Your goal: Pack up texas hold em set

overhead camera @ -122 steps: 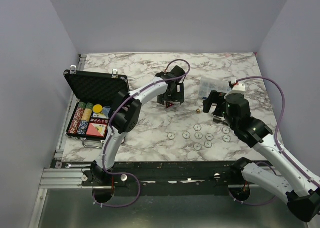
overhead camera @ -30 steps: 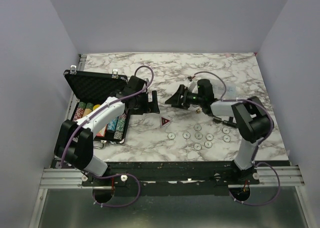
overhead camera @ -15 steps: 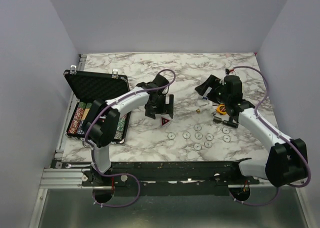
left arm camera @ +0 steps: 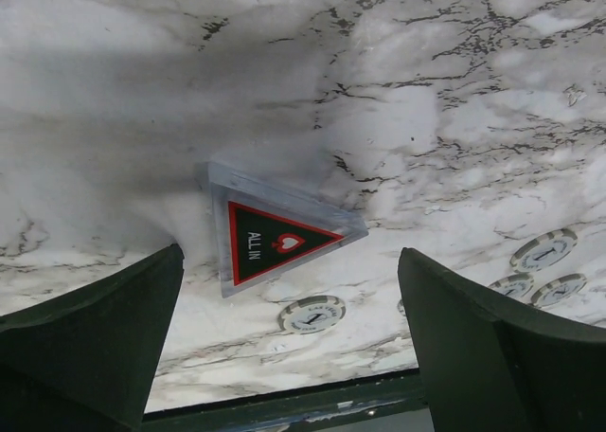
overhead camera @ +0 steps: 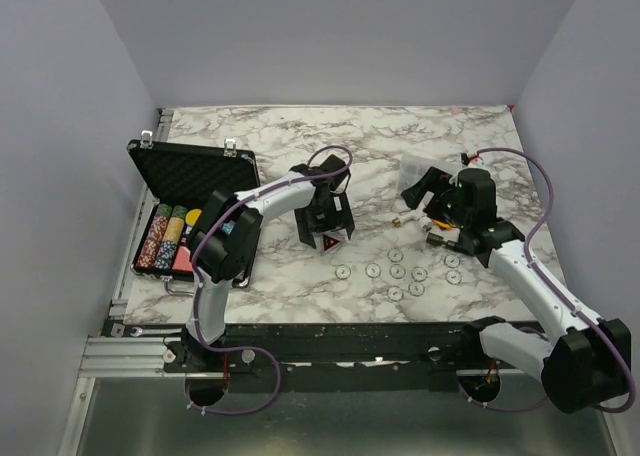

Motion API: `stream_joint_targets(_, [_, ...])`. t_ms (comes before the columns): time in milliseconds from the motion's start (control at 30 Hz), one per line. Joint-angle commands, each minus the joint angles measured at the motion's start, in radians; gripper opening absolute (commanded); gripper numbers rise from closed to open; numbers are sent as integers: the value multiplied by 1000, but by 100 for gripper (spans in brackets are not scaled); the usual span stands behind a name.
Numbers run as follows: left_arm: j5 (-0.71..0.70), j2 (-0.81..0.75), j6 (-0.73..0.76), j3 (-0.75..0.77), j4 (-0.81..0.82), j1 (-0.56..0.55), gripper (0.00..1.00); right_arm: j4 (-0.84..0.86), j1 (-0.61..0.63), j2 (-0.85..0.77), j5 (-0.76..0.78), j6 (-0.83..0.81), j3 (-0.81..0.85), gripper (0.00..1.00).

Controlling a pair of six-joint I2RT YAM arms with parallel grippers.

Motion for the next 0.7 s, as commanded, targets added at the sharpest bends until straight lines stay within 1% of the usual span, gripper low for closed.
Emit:
stream_joint_targets(0, [-91,35,-83,57,-57,-36,92,-50,1,-36,1,-25,-20,86])
stream_joint_targets(100, [-128,73,-83,106,-93,-39,91,-55,0,-47,-9,-24,-22,86])
stream_joint_targets(200, [-131,100,-85,147,-127,-45,89,-56,0,-52,-13,-22,-25,86])
stream_joint_targets(233, [-162,108,-85,158,-141,-50,88,-55,1,-54,-12,-23,-27,86])
stream_joint_targets(367, [-211,132,-95,195,-191,-73,85,-53,1,-58,-8,-21,-34,86])
stream_joint_targets(667, [-256,158,-94,214,-218,-81,80,-50,1,-56,-13,-12,-40,86])
